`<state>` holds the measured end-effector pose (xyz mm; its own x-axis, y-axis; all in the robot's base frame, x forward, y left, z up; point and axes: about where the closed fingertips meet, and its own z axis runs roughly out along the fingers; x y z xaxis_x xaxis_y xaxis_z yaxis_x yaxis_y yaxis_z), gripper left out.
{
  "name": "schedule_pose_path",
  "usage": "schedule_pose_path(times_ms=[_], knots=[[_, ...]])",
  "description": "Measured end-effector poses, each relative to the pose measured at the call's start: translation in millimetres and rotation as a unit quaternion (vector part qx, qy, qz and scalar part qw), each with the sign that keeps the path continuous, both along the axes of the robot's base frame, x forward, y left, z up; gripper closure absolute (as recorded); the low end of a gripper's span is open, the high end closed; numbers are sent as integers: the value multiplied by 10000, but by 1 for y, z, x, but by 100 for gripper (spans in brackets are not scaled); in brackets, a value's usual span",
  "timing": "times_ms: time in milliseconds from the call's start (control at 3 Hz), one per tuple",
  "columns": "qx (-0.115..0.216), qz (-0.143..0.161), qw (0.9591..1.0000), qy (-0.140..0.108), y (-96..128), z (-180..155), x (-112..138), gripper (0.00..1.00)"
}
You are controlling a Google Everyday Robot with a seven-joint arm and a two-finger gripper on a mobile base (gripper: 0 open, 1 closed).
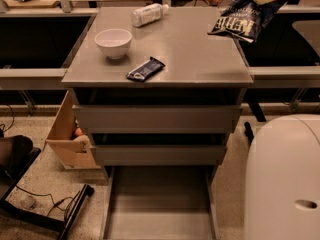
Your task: Pick blue chip bag from bottom drawer and place on counter
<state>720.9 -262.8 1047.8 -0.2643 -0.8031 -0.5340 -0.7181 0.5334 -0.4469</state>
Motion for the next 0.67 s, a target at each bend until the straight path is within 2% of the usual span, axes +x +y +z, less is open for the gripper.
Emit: schedule_pose_path(times_ms=[333, 667], knots=[[273, -157, 9991, -298, 7, -3, 31, 100], [858, -556, 9921, -723, 29, -14, 90, 100]])
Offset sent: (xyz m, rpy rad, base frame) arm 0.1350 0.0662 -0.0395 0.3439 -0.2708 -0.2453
